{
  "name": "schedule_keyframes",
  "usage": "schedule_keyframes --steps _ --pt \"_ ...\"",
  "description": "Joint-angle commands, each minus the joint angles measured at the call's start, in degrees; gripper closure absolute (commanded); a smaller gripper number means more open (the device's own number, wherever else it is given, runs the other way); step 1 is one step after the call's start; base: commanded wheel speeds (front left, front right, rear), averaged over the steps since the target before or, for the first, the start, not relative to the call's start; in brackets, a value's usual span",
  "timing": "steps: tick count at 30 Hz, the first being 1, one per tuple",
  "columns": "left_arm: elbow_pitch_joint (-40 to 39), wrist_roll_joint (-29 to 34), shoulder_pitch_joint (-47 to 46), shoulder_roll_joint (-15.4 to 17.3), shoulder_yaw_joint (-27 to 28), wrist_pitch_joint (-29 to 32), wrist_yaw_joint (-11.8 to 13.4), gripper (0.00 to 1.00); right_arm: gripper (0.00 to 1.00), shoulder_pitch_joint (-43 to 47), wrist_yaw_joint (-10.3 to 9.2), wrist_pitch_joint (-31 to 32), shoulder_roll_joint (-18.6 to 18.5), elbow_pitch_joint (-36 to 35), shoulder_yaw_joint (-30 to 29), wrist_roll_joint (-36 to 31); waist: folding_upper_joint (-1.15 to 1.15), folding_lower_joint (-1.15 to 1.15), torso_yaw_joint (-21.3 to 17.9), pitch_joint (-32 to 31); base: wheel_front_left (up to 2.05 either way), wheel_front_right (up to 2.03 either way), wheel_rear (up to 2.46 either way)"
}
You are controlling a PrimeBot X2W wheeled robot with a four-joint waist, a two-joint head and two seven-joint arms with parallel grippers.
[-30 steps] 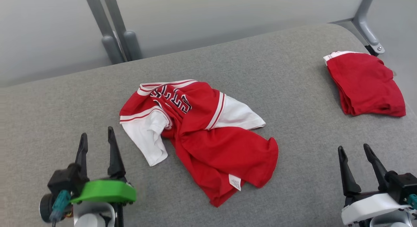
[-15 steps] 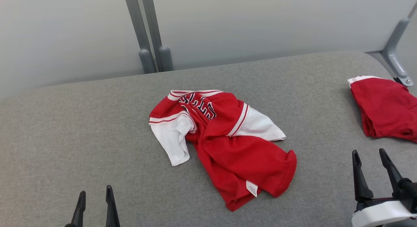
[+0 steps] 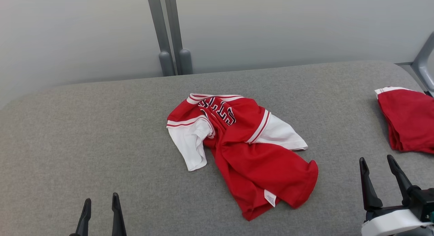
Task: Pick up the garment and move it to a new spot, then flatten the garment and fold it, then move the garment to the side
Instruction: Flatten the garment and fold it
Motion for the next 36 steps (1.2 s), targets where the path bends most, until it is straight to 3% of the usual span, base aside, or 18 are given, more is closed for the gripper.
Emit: schedule_keyframes --steps 1,9,16,20,23,27,31,33,34,36 --pt "-0.02 -0.17 0.11 -0.01 0.00 -0.01 0.21 0.00 0.00 -0.41 -0.02 -0.16 -0.28 0.13 0.12 0.15 0.00 0.00 0.27 0.16 0.00 0.00 0.00" --pt "-0.31 -1.31 -0.41 -0.02 -1.91 -0.01 0.28 0.00 0.00 -1.07 -0.02 -0.16 -0.59 0.38 0.60 0.57 0.00 0.00 -0.15 0.62 0.00 0.00 0.00" --pt "5.56 -4.76 -7.75 0.05 -16.62 2.28 -3.11 0.00 0.00 -2.63 -0.02 -0.16 -0.85 0.75 2.48 1.07 0.00 0.00 -3.69 2.58 0.00 0.00 0.00" --pt "12.70 -8.91 -14.12 0.11 -25.51 6.25 -3.16 0.00 0.00 -3.87 -0.02 -0.16 -0.81 1.18 2.87 1.51 0.00 0.00 -6.55 4.24 0.00 0.00 0.00" --pt "17.94 -12.97 -18.50 0.14 -29.78 7.71 -1.81 0.00 0.00 -4.59 -0.02 -0.16 -0.96 1.61 3.21 1.66 0.00 0.00 -8.72 5.23 0.00 0.00 0.00" --pt "25.51 -18.60 -23.53 0.09 -32.69 7.47 2.62 0.00 0.00 -4.86 -0.02 -0.16 -0.73 1.93 3.10 1.84 0.00 0.00 -11.50 6.11 0.00 0.00 0.00" --pt "30.88 -25.85 -26.52 0.12 -35.59 8.48 3.58 0.00 0.00 -4.79 -0.02 -0.16 -0.37 2.19 2.90 2.05 0.00 0.00 -13.04 6.90 0.00 0.00 0.00" --pt "33.57 -27.15 -28.15 0.12 -37.76 8.33 3.23 0.58 0.00 -4.67 -0.02 -0.16 -0.14 2.23 2.82 2.21 0.00 0.00 -13.29 7.27 0.00 0.00 0.00" --pt "34.61 -27.76 -28.56 0.14 -38.40 8.16 2.97 1.00 0.00 -4.69 -0.02 -0.16 -0.01 2.31 2.76 2.27 0.00 0.00 -13.31 7.36 0.00 0.00 0.00" --pt "35.28 -29.13 -29.85 0.13 -38.40 6.16 2.55 1.00 0.00 -4.44 -0.02 -0.16 0.24 2.35 2.42 2.49 0.00 0.00 -13.11 7.45 0.00 0.00 0.00"
